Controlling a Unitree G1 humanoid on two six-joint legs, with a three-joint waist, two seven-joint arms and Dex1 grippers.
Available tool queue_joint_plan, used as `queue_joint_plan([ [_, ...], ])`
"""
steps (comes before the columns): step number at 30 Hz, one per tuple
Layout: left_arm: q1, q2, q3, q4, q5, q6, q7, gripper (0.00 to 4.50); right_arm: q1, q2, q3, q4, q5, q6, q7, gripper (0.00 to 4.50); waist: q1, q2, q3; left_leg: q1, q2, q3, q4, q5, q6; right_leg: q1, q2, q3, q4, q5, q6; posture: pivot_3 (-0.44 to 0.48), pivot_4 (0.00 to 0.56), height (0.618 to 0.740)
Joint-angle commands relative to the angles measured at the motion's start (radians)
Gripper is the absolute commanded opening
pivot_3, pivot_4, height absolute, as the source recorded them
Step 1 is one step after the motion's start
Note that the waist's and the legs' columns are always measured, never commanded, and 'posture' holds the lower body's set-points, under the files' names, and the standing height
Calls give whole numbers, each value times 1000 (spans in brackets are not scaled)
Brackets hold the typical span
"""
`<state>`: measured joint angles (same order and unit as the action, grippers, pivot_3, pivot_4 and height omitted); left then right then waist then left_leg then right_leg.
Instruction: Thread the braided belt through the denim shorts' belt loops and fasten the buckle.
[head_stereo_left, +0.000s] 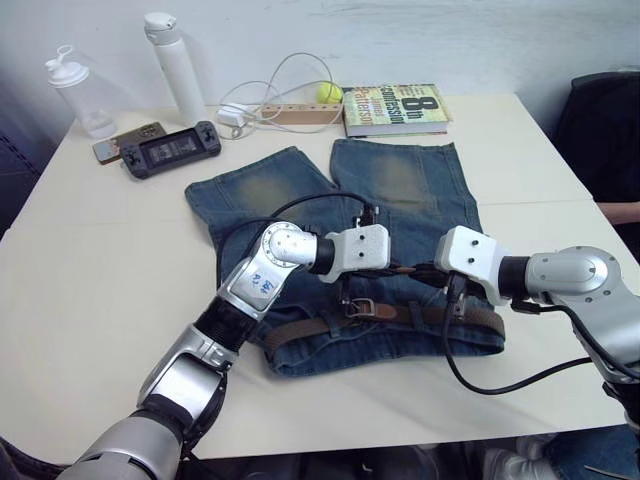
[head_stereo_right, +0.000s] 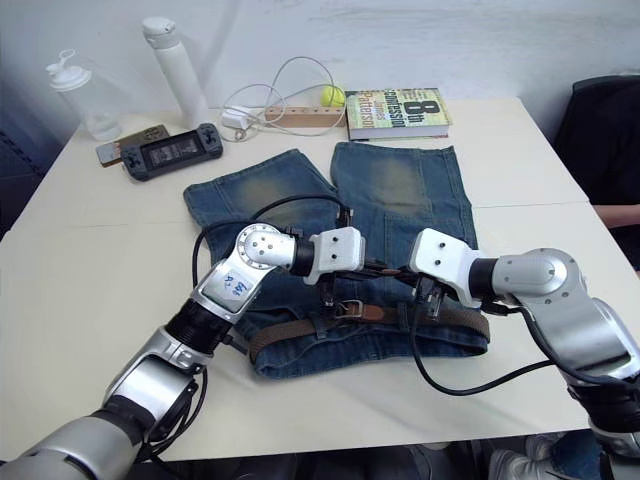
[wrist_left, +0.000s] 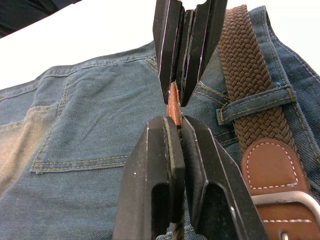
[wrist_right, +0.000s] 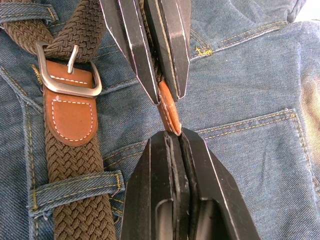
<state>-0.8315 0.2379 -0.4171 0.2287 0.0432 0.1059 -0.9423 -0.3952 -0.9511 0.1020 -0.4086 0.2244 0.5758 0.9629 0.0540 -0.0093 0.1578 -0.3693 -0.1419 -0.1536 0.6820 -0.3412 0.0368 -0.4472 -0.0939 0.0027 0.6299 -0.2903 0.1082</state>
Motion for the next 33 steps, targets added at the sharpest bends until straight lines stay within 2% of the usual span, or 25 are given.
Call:
queue_joint_plan([
  [1, -19, -3, 13, -8, -10, -17, -13, 136, -4, 16, -42, -52, 28, 22, -17, 0, 0, 0, 0, 0, 0, 0, 0, 0, 0, 0, 0, 0, 0, 0, 0, 0, 150, 740],
  [2, -19, -1, 16, -6, -9, -18, -14, 0, -3, 20, -48, -54, 30, 27, -22, 689, 0, 0, 0, 0, 0, 0, 0, 0, 0, 0, 0, 0, 0, 0, 0, 0, 150, 740],
  [3, -22, 1, 21, 1, -10, -18, -16, 0, -5, 21, -57, -54, 38, 36, -22, 860, 0, 0, 0, 0, 0, 0, 0, 0, 0, 0, 0, 0, 0, 0, 0, 0, 150, 740],
  [11, -49, 18, 59, 56, -17, -27, -22, 0, 31, -25, -122, -66, 45, 31, -10, 4394, 0, 0, 0, 0, 0, 0, 0, 0, 0, 0, 0, 0, 0, 0, 0, 0, 150, 740],
  [17, -60, 76, 74, 50, -1, -96, -45, 0, 135, -46, -145, -192, 114, 42, 35, 4394, -1, 0, 0, 0, 0, 0, 0, 0, 0, 0, 0, 0, 0, 0, 0, 0, 150, 740],
  [22, -53, 122, 66, 33, 15, -169, -64, 0, 161, -24, -63, -271, 81, 17, 4, 4394, -2, 0, 0, 0, 0, 0, 0, 0, 0, 0, 0, 0, 1, 0, 0, 0, 150, 740],
  [25, -42, 119, 66, 12, 0, -159, -69, 0, 119, 16, -26, -240, 29, 0, -54, 4394, -2, 0, 0, 0, 0, 0, 1, 0, 0, 0, 0, 0, 1, 0, 0, 0, 150, 740],
  [28, -38, 112, 66, 6, -7, -138, -72, 0, 47, 43, -47, -188, 4, -26, -92, 4394, -2, 0, 0, 0, 0, 1, 1, 0, 0, 0, 0, 0, 1, 0, 0, 0, 150, 740],
  [33, -21, 101, 62, -25, -20, -104, -87, 0, -5, 56, -29, -144, -26, -48, -109, 4394, -3, 0, 0, 0, 0, 0, 1, 0, 0, 0, 0, 0, 3, 0, 0, 0, 150, 740],
])
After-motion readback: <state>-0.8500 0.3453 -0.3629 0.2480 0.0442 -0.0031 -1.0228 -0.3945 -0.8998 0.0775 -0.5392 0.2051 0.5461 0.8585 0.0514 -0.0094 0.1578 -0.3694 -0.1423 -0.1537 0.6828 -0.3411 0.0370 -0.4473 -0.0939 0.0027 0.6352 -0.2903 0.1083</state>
